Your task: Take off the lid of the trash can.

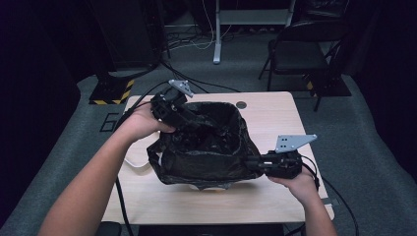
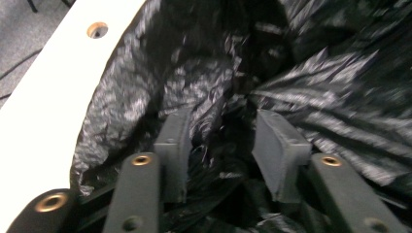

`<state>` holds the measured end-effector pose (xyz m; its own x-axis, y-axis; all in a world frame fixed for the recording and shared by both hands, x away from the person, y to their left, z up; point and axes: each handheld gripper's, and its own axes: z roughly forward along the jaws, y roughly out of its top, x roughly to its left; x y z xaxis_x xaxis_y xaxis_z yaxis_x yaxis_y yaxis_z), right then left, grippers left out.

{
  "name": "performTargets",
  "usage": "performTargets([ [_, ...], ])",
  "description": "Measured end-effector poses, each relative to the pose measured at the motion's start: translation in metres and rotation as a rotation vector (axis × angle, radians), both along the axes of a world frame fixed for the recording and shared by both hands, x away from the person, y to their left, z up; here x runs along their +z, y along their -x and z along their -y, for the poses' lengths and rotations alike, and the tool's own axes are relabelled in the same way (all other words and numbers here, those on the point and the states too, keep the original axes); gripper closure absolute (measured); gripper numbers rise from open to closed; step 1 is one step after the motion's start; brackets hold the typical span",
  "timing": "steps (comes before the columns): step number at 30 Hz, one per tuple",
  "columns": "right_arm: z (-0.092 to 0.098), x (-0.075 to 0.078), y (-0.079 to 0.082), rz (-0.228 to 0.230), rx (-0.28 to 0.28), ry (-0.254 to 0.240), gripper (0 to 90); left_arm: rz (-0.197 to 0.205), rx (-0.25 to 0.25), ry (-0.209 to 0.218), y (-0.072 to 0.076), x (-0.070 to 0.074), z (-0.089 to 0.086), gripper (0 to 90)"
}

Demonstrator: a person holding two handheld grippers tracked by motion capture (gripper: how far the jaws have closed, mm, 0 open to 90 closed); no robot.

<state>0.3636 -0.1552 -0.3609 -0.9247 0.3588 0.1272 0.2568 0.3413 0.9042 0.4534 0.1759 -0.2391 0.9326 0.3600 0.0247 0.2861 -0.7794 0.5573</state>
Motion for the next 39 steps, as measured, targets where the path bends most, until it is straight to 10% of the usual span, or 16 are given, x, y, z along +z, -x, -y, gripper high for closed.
performTargets([
  [6, 0.0, -0.001, -0.001, -0.002, 0.004, 0.002, 82.3, -0.019, 0.028, -0.023, -0.006, -0.005, -0.001, 76.4],
  [18, -0.003, -0.001, 0.001, 0.002, 0.009, 0.009, 83.2, -0.122, 0.055, -0.071, -0.016, -0.007, 0.001, 80.8],
  [28, 0.001, 0.001, 0.001, -0.005, 0.014, -0.002, 72.1, 0.048, 0.001, 0.105, 0.01, 0.012, -0.013, 46.3],
  [34, 0.01, 0.009, 0.004, 0.01, -0.003, -0.055, 63.5, 0.147, 0.055, 0.295, 0.035, 0.03, -0.065, 44.2],
  [39, 0.017, 0.014, 0.006, 0.028, -0.02, -0.08, 60.9, 0.164, 0.178, 0.364, 0.04, 0.013, -0.115, 45.9],
])
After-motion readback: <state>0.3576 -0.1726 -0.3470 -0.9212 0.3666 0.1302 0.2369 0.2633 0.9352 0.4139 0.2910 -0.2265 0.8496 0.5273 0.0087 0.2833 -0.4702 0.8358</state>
